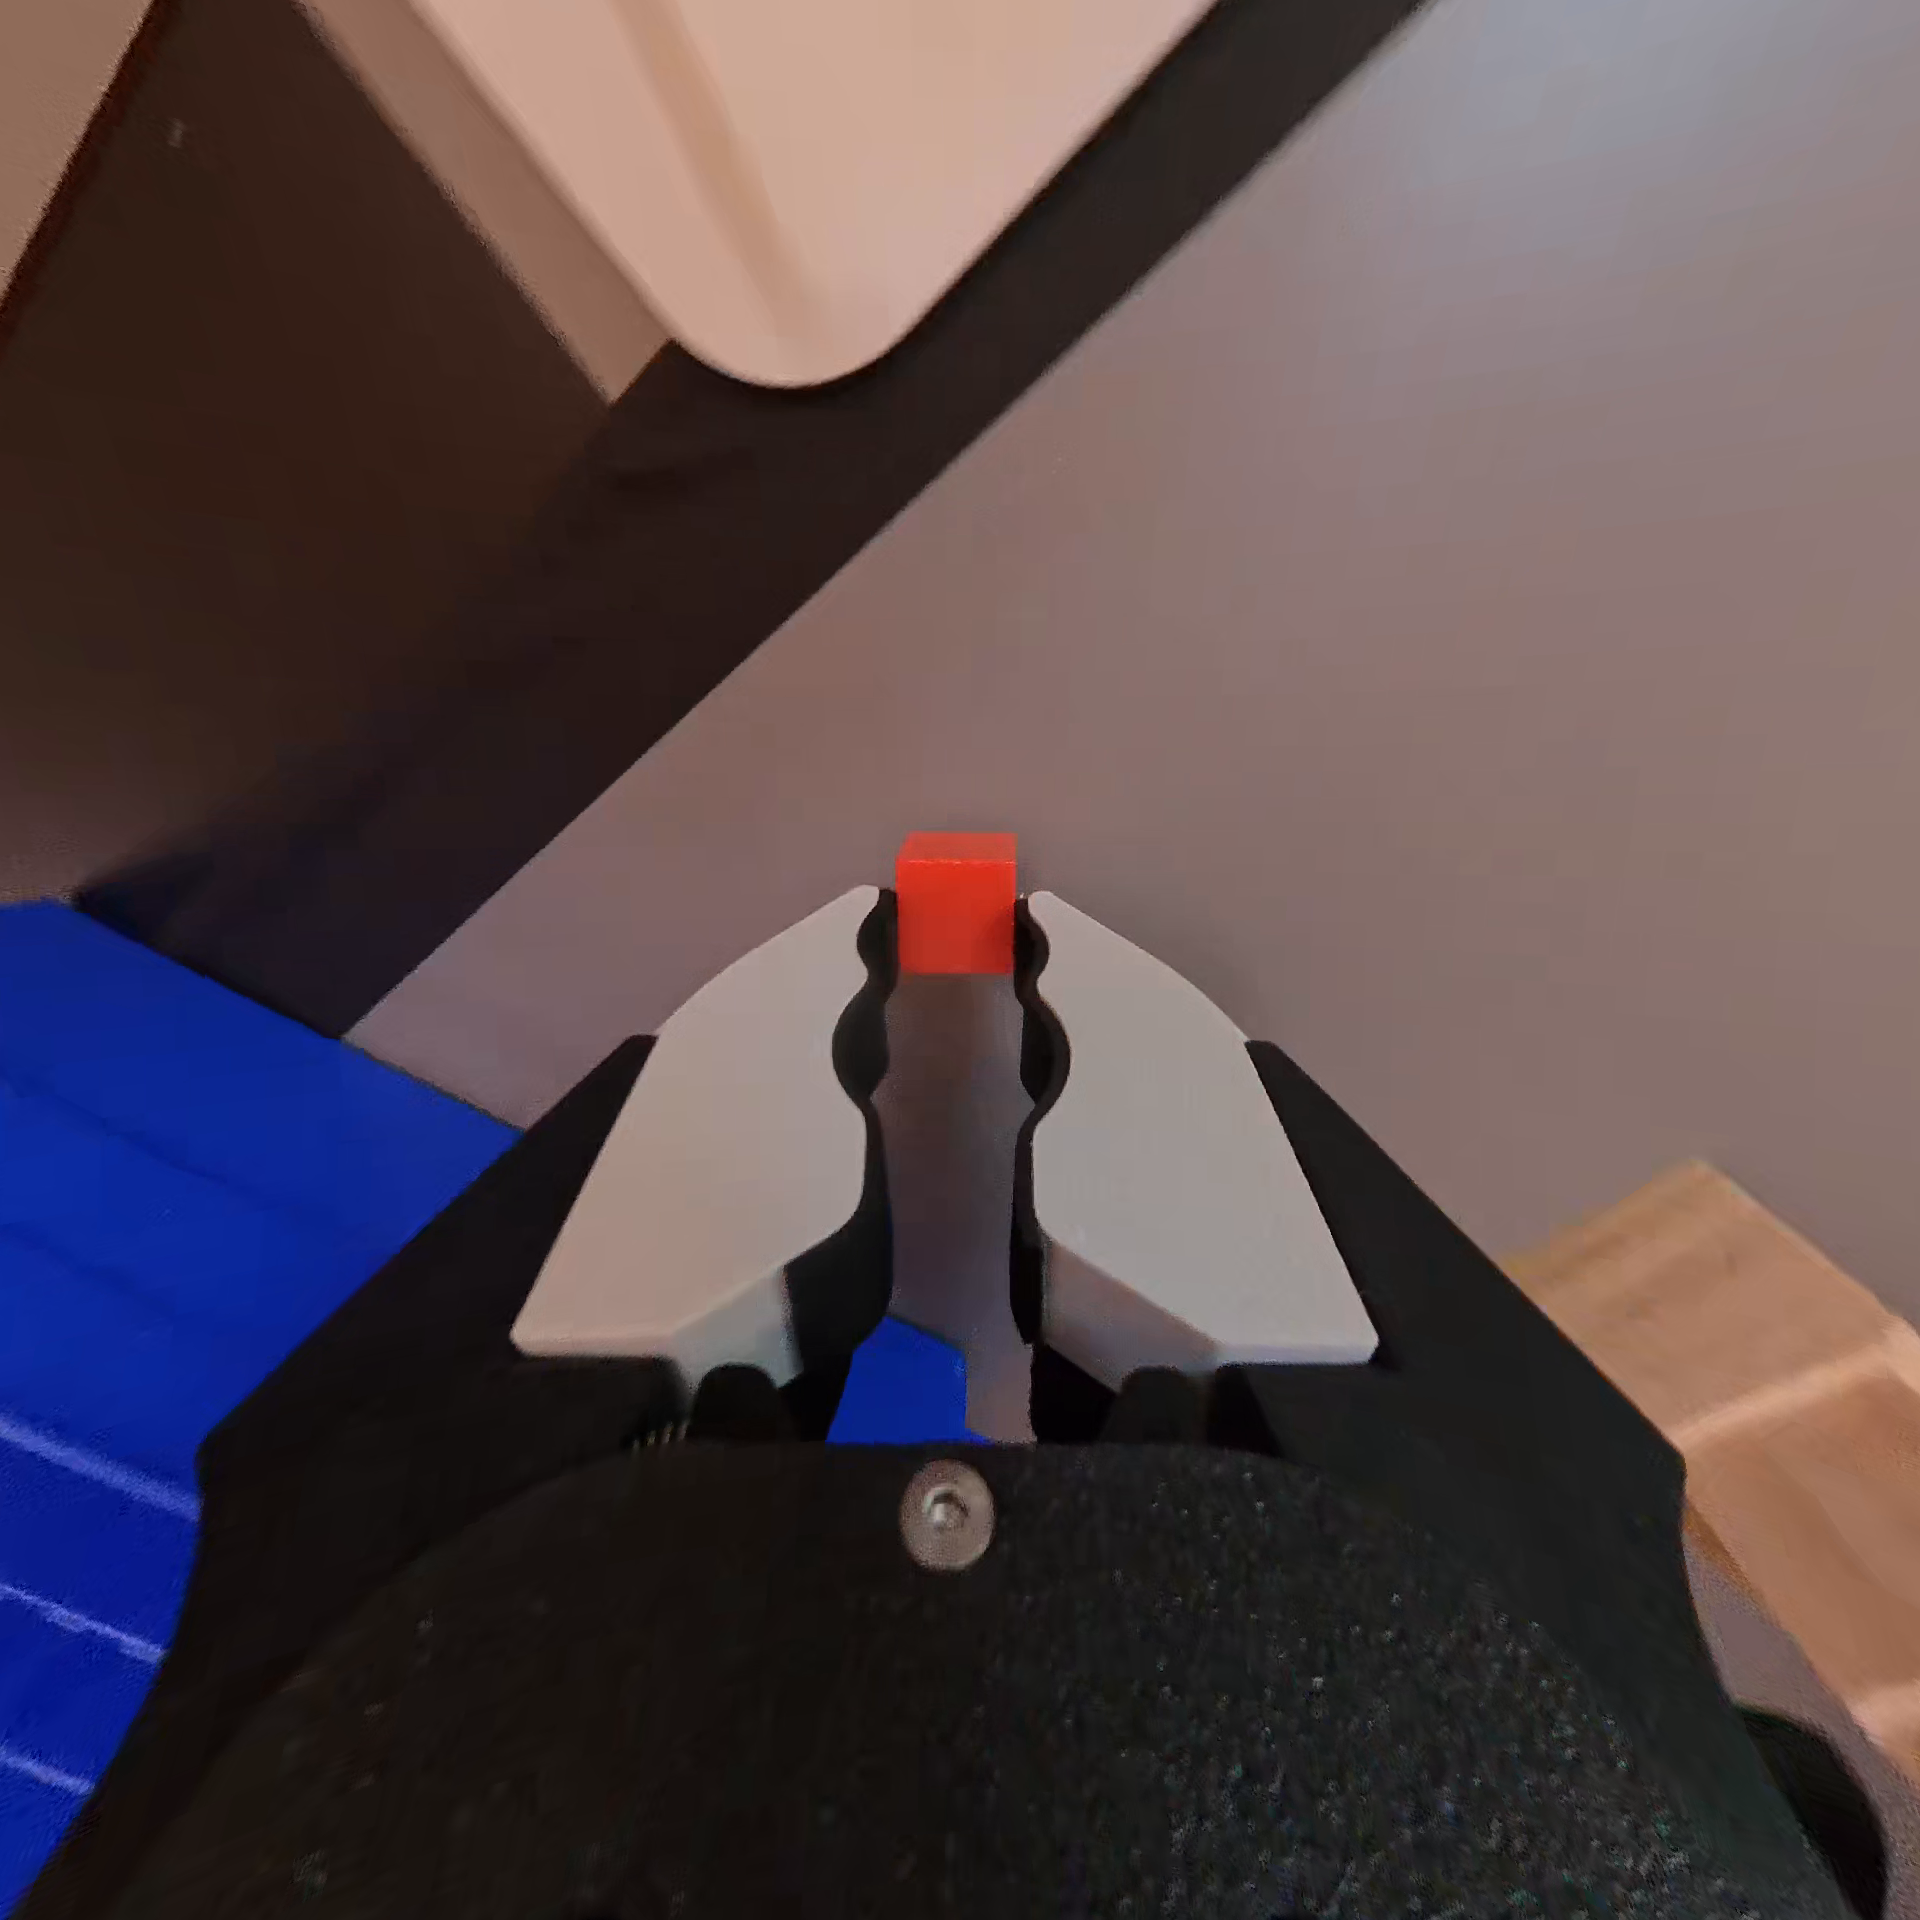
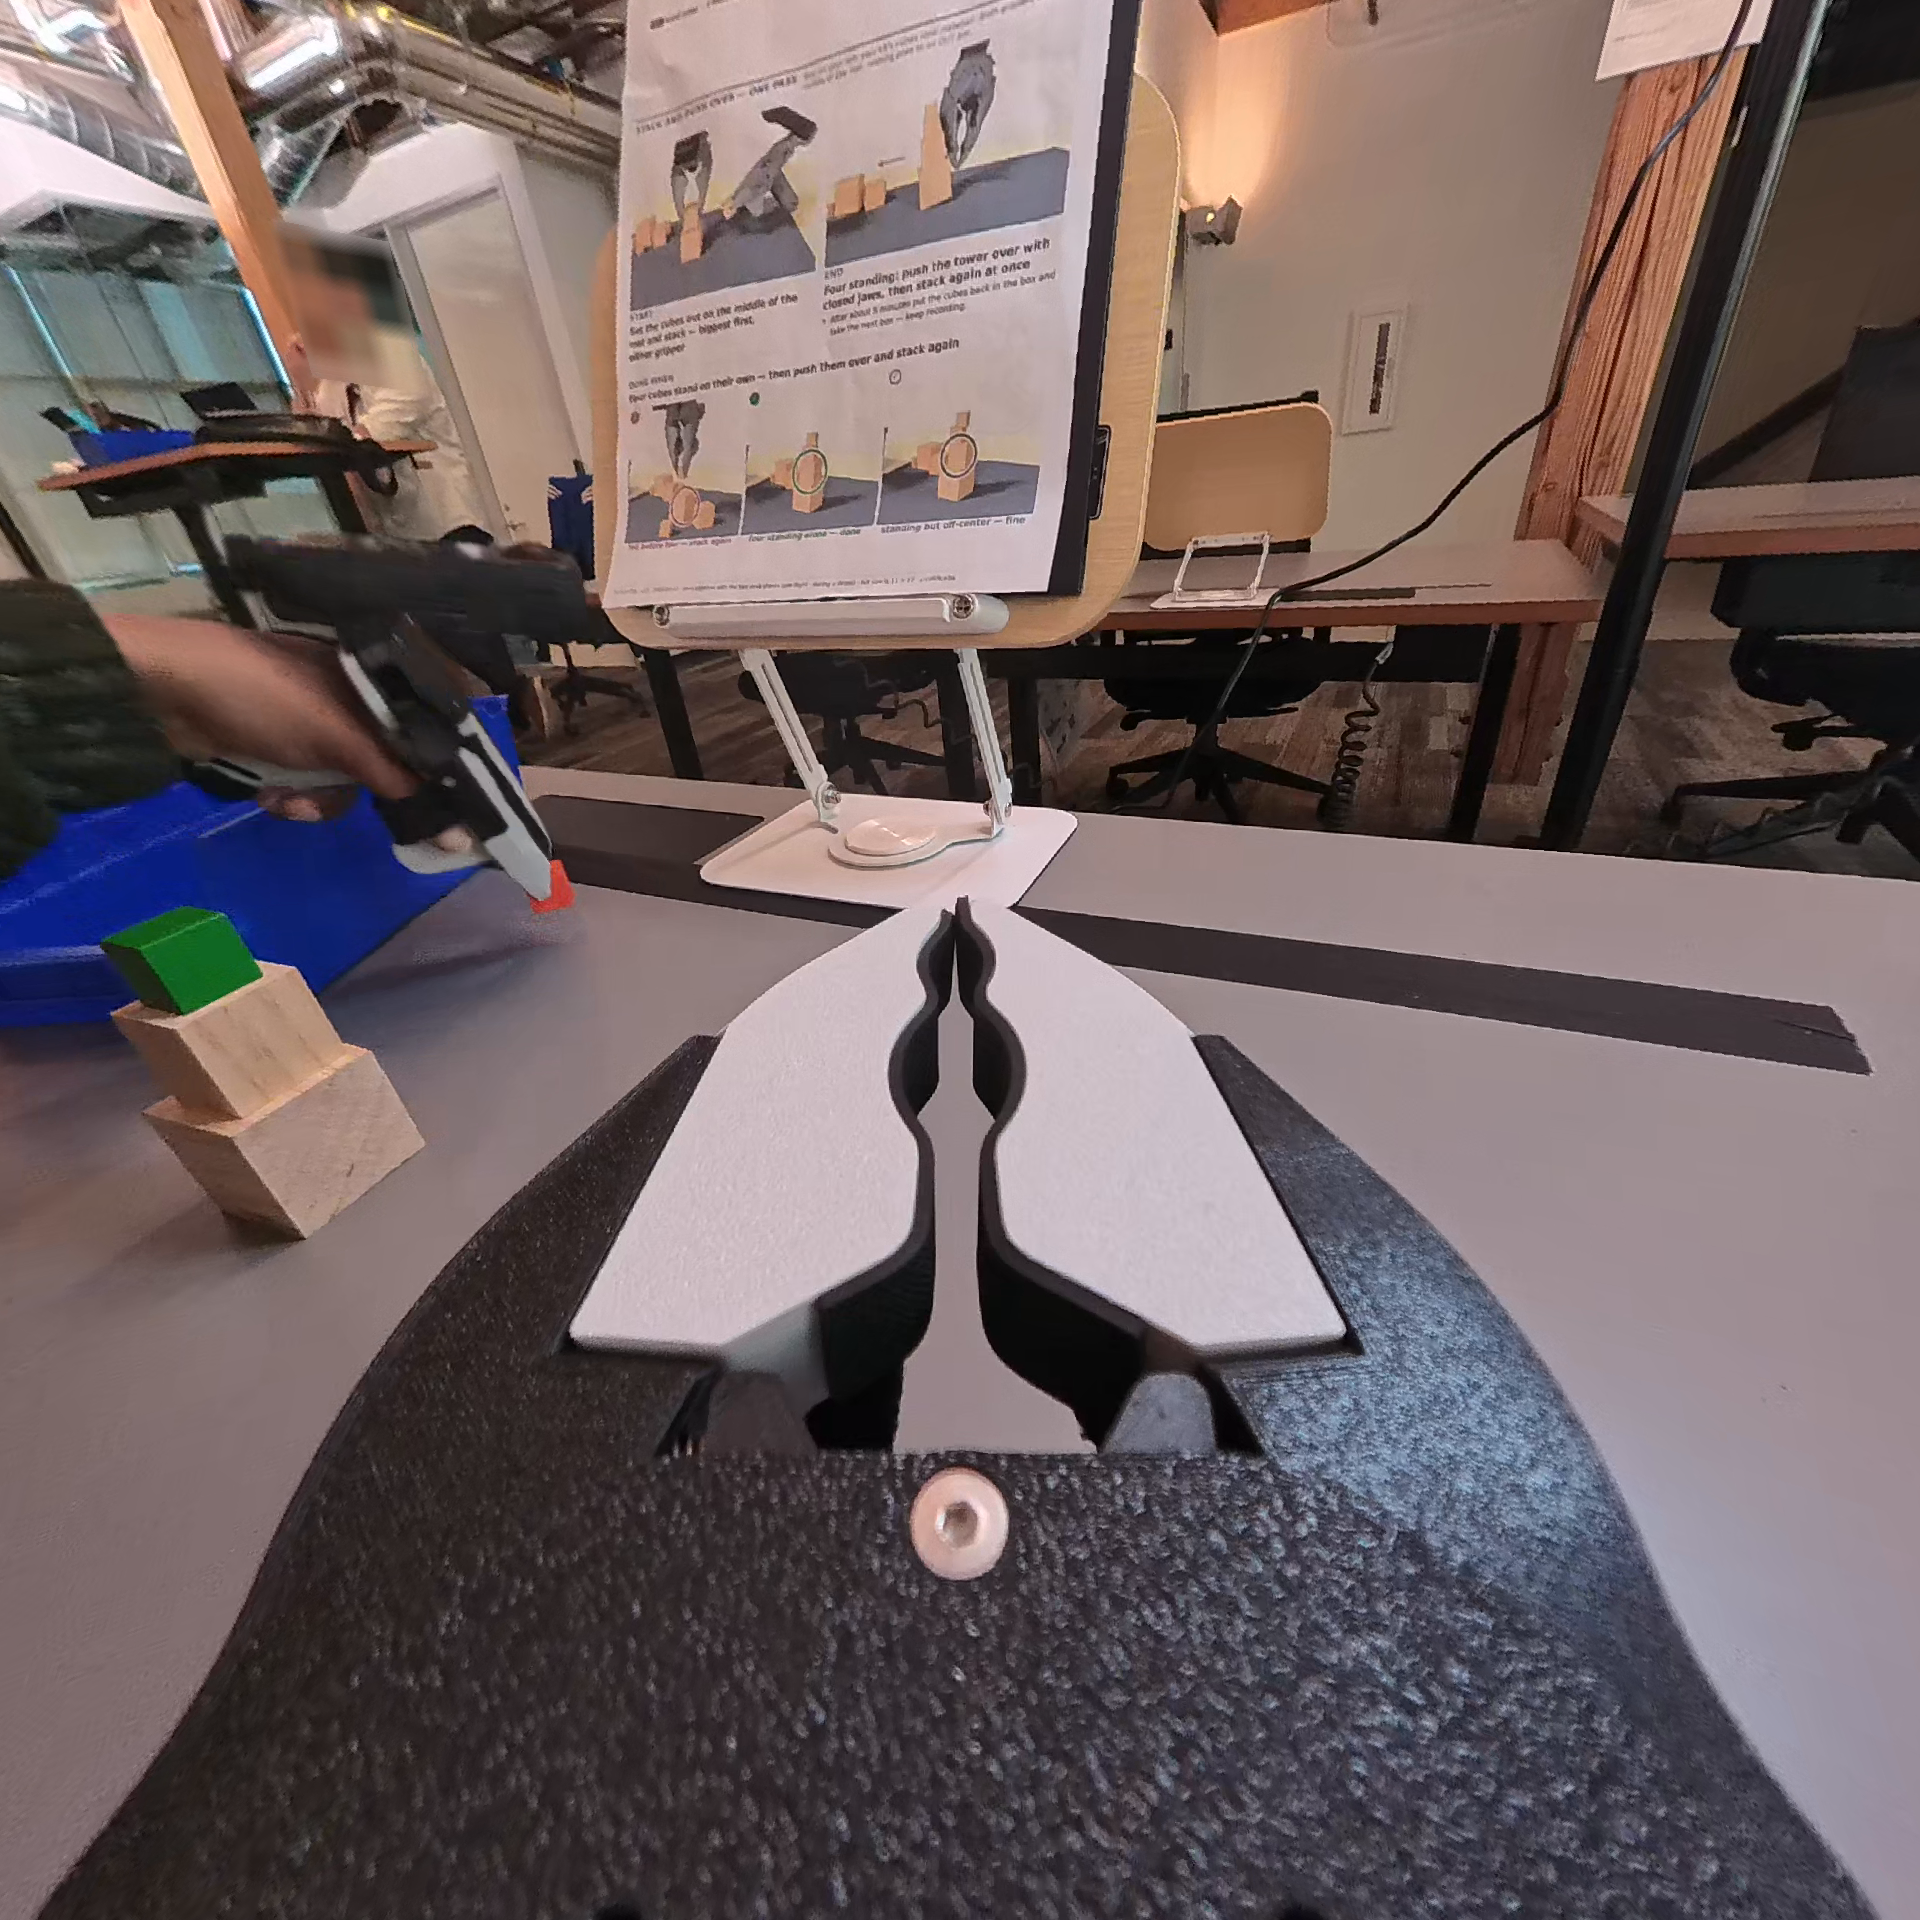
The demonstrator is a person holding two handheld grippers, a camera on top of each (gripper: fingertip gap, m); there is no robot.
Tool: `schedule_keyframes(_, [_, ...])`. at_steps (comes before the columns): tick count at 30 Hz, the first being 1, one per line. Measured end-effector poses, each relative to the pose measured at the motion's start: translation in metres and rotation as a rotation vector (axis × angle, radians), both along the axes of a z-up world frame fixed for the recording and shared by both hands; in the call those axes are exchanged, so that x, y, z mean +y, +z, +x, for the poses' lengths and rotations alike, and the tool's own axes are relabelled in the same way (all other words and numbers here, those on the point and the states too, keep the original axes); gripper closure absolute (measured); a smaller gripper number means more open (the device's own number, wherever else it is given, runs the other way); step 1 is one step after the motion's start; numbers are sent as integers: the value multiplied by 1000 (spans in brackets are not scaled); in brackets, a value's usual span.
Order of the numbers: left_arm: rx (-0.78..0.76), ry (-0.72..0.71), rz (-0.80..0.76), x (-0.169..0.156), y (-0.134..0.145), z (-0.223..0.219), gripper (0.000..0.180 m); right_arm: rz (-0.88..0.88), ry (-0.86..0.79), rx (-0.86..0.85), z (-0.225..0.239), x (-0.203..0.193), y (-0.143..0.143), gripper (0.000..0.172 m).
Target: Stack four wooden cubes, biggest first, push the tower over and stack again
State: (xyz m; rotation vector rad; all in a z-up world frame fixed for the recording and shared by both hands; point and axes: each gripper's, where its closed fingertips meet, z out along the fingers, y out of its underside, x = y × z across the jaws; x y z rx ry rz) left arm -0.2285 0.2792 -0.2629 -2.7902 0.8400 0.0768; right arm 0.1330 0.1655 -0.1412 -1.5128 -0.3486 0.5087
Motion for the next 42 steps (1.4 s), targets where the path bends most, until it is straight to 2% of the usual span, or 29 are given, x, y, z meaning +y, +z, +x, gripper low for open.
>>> schedule_keyframes(3, [-62, -266, 15, -28, 37, 33, 160, -3, 1, 0, 0, 0, -1, 171])
schedule_keyframes(7, [-106, -662, -7, -95, 94, 62, 160, -6, 5, -11, -3, 0, -3, 172])
schedule_keyframes(9, [-130, -789, -33, -129, 112, 72, 160, -7, 3, -17, -4, 1, -5, 172])
schedule_keyframes(11, [-121, -855, -42, -153, 118, 79, 160, -10, 1, -22, -4, 1, -6, 172])
schedule_keyframes(15, [-18, -898, -46, -170, 104, 81, 160, -14, -1, -38, -6, 1, -9, 172])
schedule_keyframes(25, [-18, -811, -66, -167, 93, 80, 160, -12, -13, -46, -3, 2, -10, 172])
schedule_keyframes(42, [-7, -833, -71, -172, 86, 83, 157, -15, -9, -47, -4, 2, -10, 172])
